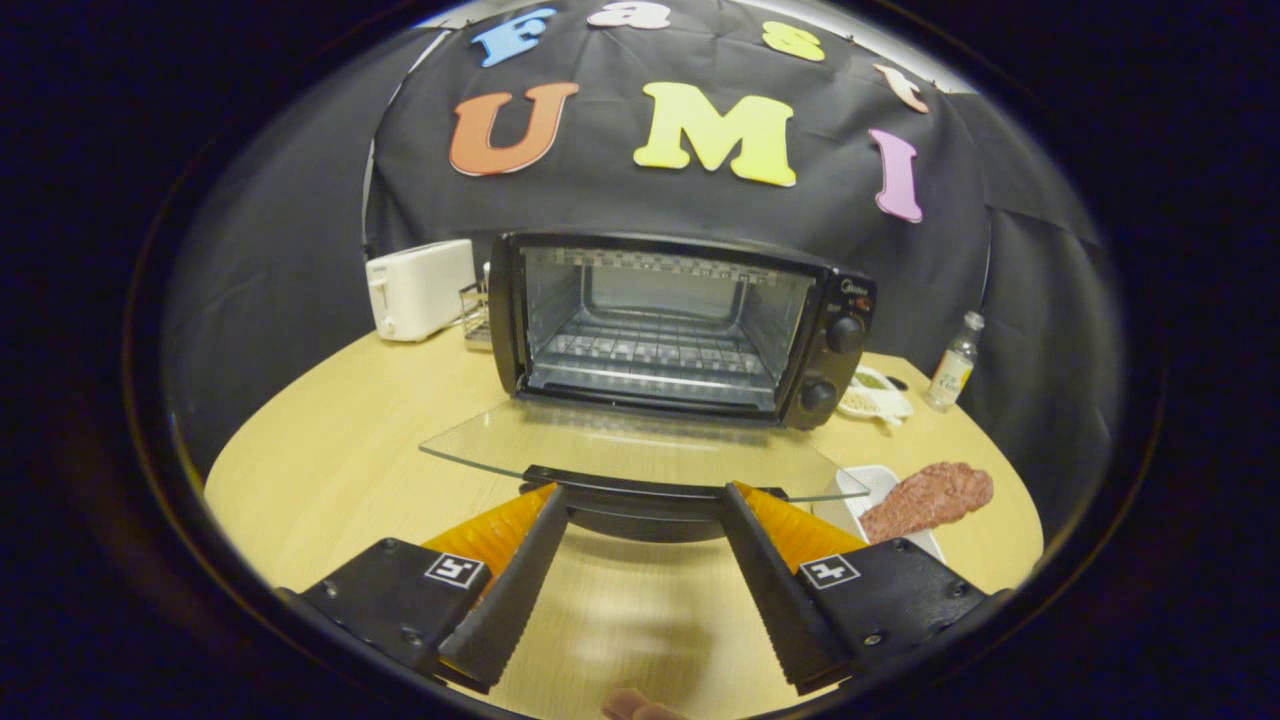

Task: Open the toaster oven, put the food inside, and close the toaster oven door.

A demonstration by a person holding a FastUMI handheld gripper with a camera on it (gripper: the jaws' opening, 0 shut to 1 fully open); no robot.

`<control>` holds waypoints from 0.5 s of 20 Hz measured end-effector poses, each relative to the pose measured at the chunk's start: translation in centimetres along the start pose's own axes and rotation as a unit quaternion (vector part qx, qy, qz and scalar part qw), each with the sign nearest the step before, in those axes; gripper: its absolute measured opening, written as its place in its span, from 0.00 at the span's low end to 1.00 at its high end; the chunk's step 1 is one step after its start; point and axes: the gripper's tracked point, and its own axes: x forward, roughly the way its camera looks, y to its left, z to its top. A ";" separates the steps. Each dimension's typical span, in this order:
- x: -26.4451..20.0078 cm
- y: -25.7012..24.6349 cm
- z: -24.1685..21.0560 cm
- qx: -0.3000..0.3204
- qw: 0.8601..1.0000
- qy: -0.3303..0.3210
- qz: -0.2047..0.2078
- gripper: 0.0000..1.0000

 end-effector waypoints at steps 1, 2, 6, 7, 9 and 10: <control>0.1 0.1 -0.5 0.009 1.000 0.008 0.001 1.00; 0.2 0.2 -0.9 0.014 1.000 0.017 0.002 1.00; 1.1 1.0 -3.0 0.041 0.997 0.058 0.033 1.00; 0.9 1.0 -2.5 0.045 0.997 0.051 0.037 1.00; 0.4 1.3 -2.0 0.038 0.997 0.042 0.055 1.00; 0.1 1.2 -1.9 0.043 0.996 0.044 0.065 0.99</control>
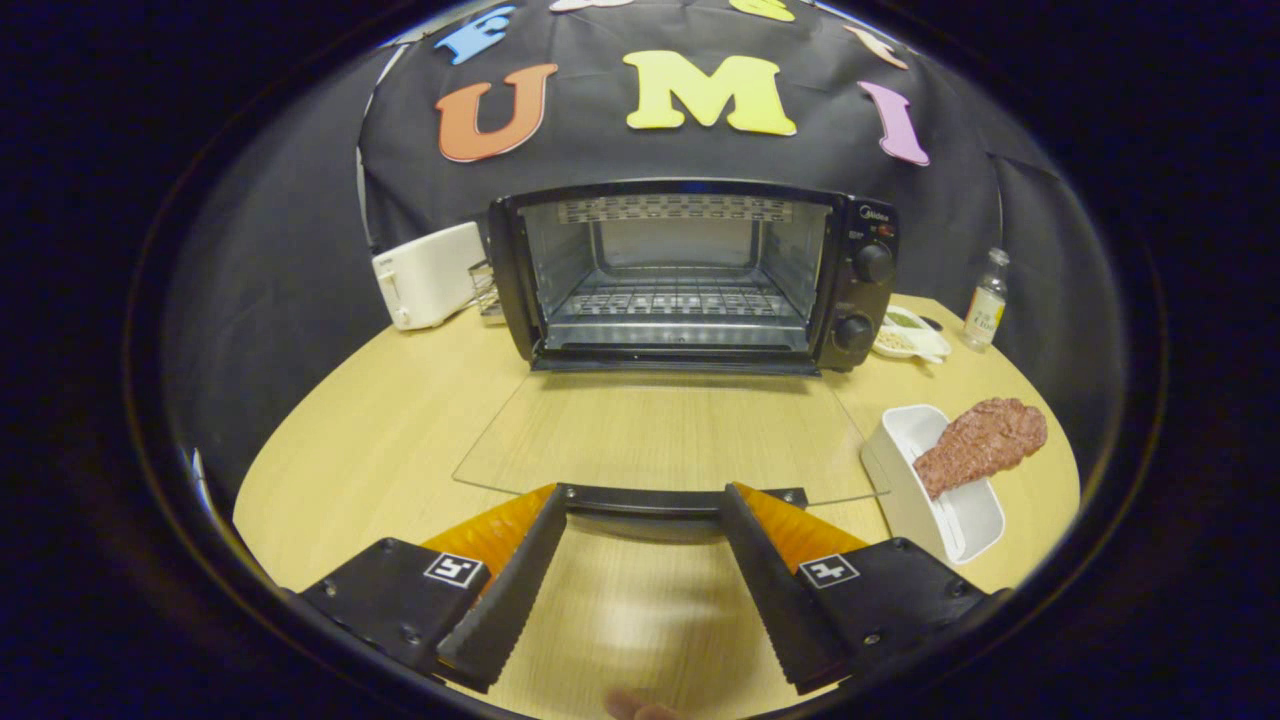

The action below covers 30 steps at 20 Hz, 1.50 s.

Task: Open the toaster oven, put the food inside, and close the toaster oven door.

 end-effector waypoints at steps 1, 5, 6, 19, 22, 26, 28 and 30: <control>-0.5 -0.5 0.1 0.009 1.000 0.002 0.005 1.00; -3.4 -4.0 2.3 0.029 0.999 -0.003 0.021 0.99; -4.5 -5.0 3.0 0.035 0.999 -0.006 0.027 0.99; -10.0 -25.7 7.4 0.075 0.996 -0.022 -0.033 0.97; -9.0 -28.6 5.9 0.110 0.993 0.002 -0.029 0.94; -7.1 -27.1 4.2 0.176 0.982 0.032 0.062 0.81; -6.5 -25.8 3.7 0.208 0.971 0.045 0.110 0.71; -5.7 -25.4 2.9 0.234 0.961 0.065 0.133 0.54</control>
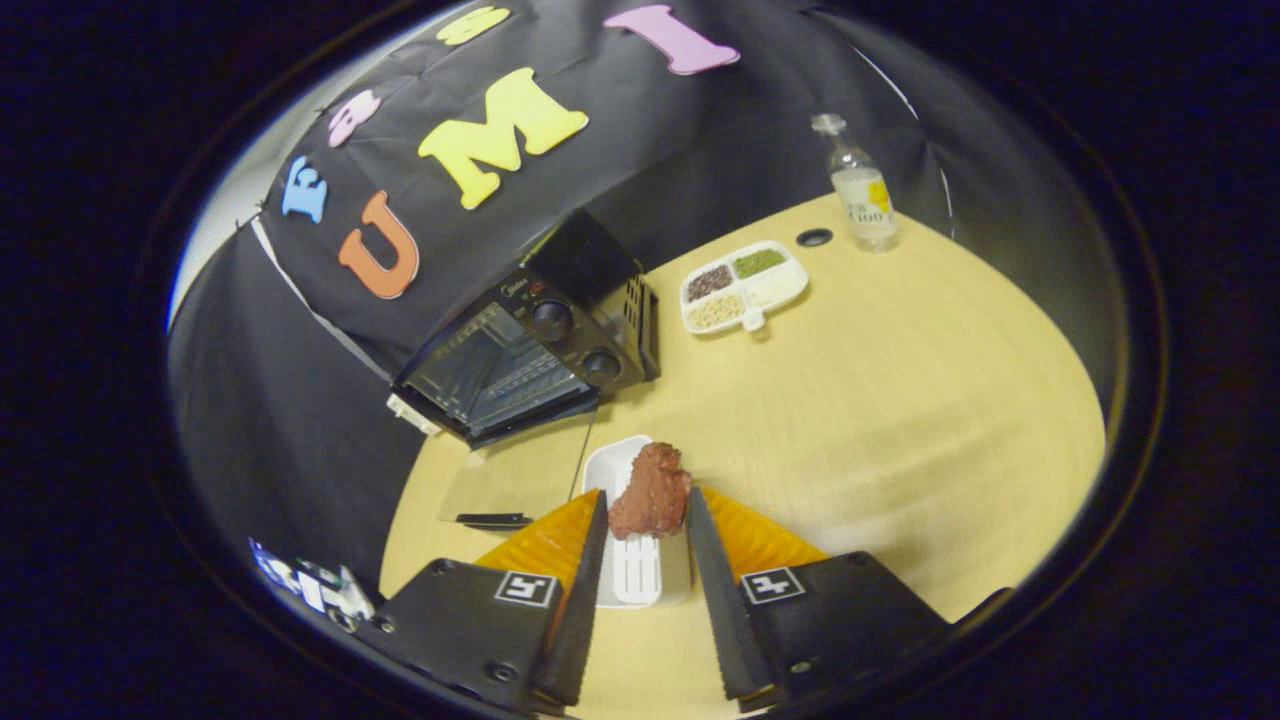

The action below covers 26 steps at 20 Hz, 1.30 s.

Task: Open the toaster oven, put the food inside, and close the toaster oven door.

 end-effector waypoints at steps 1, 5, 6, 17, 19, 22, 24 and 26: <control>0.4 -0.4 -0.1 0.012 1.000 0.001 0.003 0.50; -0.2 0.6 -0.4 0.010 0.998 -0.007 0.057 0.16; -0.5 0.4 -0.6 -0.019 0.998 -0.015 0.051 0.13; -4.3 6.0 -0.5 -0.218 0.966 -0.136 -0.022 0.09; -4.6 7.6 -0.1 -0.245 0.956 -0.160 -0.036 0.09; -4.4 10.1 0.3 -0.278 0.939 -0.192 -0.059 0.08; -3.6 12.0 0.4 -0.292 0.931 -0.209 -0.067 0.08; -2.2 13.9 0.1 -0.295 0.928 -0.220 -0.064 0.09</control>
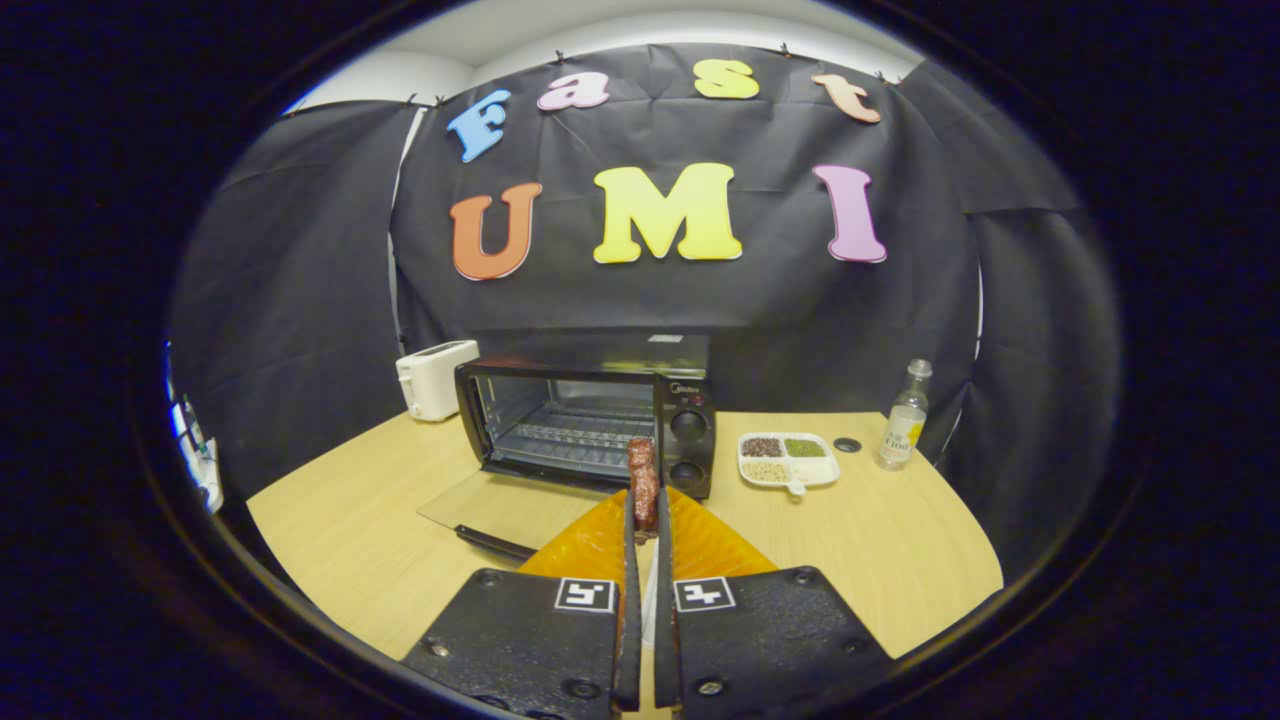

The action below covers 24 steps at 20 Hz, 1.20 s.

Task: Open the toaster oven, put the food inside, and close the toaster oven door.

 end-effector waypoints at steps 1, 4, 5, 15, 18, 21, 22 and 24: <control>0.7 1.0 0.1 0.002 1.000 -0.005 0.001 0.08; 3.1 3.4 0.5 0.004 1.000 -0.024 -0.006 0.08; 3.9 4.3 0.6 0.003 1.000 -0.030 -0.009 0.08; 12.4 11.8 0.2 0.112 0.993 -0.041 0.010 0.08; 15.0 12.4 -0.4 0.185 0.982 -0.027 0.028 0.08; 17.3 12.2 0.0 0.269 0.961 -0.032 0.045 0.08; 18.0 12.0 0.3 0.295 0.954 -0.037 0.050 0.08; 19.7 11.4 0.3 0.350 0.934 -0.039 0.051 0.08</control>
